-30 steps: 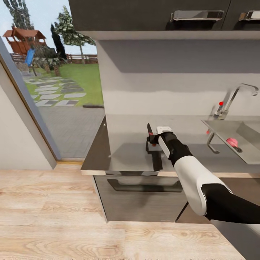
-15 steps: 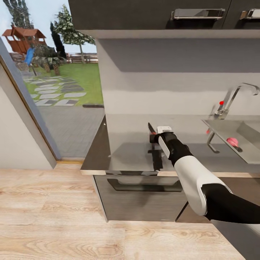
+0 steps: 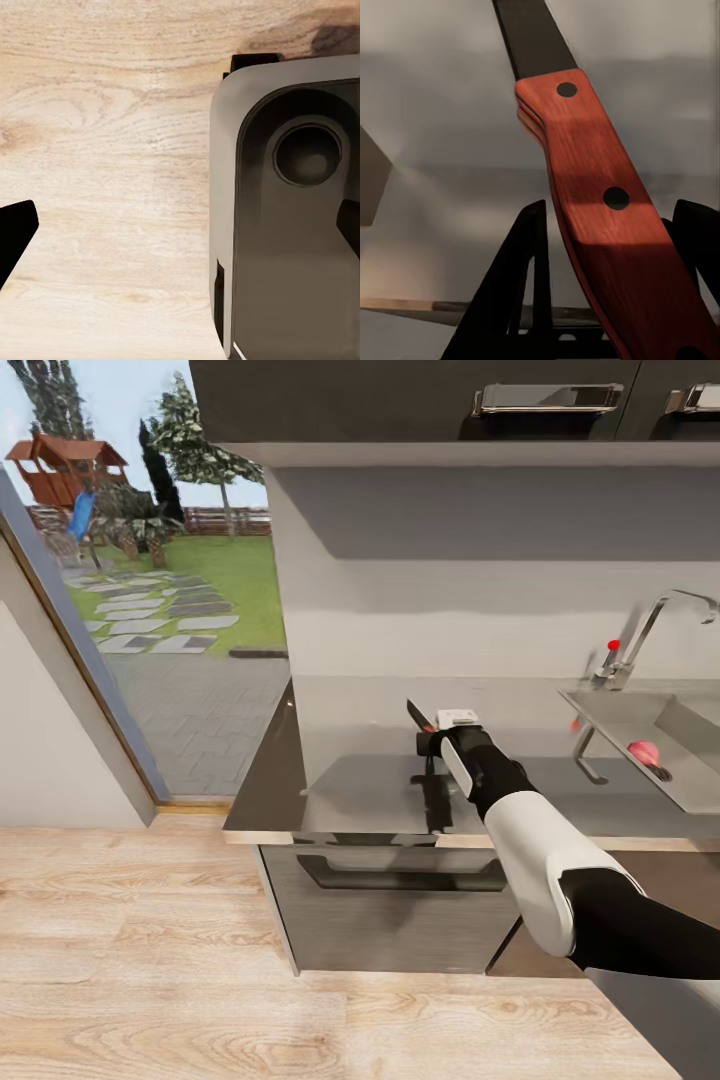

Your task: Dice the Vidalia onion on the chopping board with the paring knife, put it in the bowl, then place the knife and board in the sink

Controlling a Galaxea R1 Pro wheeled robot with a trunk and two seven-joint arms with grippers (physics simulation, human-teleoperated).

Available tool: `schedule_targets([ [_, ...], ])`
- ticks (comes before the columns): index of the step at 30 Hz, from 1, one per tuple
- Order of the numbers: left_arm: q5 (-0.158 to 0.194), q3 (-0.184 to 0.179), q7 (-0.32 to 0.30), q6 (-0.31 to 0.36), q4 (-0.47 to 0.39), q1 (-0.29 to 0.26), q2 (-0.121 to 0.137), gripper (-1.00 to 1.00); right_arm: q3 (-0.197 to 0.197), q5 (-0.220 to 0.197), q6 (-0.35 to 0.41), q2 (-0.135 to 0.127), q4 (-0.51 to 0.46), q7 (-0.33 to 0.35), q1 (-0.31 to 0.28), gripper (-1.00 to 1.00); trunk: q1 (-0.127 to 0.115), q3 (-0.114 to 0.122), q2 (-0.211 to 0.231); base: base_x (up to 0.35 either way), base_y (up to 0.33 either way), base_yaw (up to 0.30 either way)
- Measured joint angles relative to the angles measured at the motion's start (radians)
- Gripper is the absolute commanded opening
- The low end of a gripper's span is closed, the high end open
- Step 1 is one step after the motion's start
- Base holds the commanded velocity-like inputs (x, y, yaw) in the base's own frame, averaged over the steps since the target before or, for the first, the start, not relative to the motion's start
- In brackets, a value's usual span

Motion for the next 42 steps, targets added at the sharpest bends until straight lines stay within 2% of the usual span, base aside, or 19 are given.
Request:
schedule_targets([
  [20, 0.000, 0.000, 0.000, 0.000, 0.000, 0.000, 0.000, 1.00, -0.001, 0.001, -0.001, 0.000, 0.003, -0.001, 0.000, -1.00, 0.000, 0.001, 0.000, 0.000, 0.000, 0.000],
  [33, 0.000, 0.000, 0.000, 0.000, 0.000, 0.000, 0.000, 1.00, -0.003, -0.008, 0.003, 0.000, 0.004, -0.006, 0.001, -1.00, 0.000, 0.020, 0.000, 0.000, 0.000, 0.000],
  [34, 0.000, 0.000, 0.000, 0.000, 0.000, 0.000, 0.000, 1.00, -0.004, -0.006, 0.005, -0.015, -0.031, -0.007, 0.000, -1.00, 0.000, 0.022, 0.000, 0.000, 0.000, 0.000],
  [42, 0.000, 0.000, 0.000, 0.000, 0.000, 0.000, 0.000, 1.00, -0.005, -0.009, 0.009, -0.016, -0.049, -0.008, 0.001, -1.00, 0.000, 0.034, 0.000, 0.000, 0.000, 0.000],
])
